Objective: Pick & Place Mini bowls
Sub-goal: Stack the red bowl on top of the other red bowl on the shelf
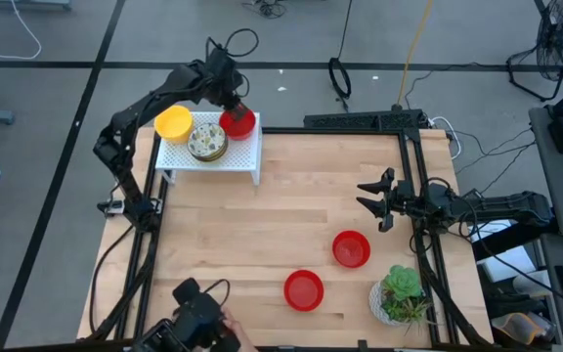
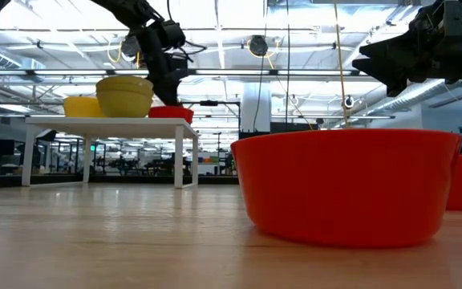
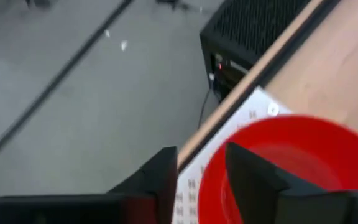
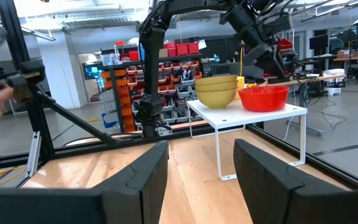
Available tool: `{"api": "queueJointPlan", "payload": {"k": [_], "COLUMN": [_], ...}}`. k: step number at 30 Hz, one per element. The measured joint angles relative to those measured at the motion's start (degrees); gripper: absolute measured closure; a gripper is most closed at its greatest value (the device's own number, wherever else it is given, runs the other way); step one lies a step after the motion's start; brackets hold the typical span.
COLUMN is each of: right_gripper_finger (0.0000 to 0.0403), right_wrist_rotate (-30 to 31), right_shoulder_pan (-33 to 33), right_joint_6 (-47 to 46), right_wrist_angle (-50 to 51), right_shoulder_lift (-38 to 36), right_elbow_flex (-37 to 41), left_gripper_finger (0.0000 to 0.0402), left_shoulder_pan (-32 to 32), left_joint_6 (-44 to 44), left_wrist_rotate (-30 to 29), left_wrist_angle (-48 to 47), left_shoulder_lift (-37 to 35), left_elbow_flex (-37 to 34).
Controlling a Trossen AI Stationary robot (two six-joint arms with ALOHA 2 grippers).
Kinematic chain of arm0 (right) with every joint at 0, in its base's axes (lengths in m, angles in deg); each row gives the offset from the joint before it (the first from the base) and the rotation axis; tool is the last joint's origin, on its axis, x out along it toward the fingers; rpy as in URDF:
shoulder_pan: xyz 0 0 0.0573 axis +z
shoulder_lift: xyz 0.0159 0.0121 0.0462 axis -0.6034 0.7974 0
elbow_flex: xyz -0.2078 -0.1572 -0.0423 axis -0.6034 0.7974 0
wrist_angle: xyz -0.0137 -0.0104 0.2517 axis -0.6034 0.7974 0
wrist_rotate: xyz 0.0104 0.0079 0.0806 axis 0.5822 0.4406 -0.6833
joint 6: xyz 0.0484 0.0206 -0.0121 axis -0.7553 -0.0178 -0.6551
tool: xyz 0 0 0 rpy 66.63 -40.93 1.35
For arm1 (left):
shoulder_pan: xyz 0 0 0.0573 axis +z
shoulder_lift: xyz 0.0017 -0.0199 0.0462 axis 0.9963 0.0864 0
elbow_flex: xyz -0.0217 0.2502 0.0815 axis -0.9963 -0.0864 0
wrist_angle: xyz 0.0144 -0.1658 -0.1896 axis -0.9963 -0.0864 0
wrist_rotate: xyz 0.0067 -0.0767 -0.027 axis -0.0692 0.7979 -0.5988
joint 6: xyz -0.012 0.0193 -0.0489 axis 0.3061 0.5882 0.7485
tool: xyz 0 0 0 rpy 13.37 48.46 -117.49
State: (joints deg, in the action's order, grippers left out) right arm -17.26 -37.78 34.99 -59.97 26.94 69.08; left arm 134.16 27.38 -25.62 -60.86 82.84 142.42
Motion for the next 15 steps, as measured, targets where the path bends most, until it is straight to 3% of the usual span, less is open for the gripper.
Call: {"api": "queueJointPlan", "payload": {"k": [7,15], "right_gripper_finger": [0.0234,0.0234], "right_wrist_rotate": [0.0,0.0], "right_shoulder_pan": [0.0,0.0], "right_joint_6": [0.0,0.0], "right_wrist_angle": [0.0,0.02], "right_shoulder_lift": [-0.02,0.0], "right_elbow_flex": [0.01,0.0], "left_gripper_finger": [0.0202,0.0199], "left_shoulder_pan": [-4.83,-20.86], "left_joint_6": [-5.67,-6.2], "left_wrist_rotate": [4.52,7.12], "left_wrist_angle": [6.17,1.09], "left_shoulder_lift": [-3.63,-4.93], "left_elbow_flex": [-0.03,-0.12]}}
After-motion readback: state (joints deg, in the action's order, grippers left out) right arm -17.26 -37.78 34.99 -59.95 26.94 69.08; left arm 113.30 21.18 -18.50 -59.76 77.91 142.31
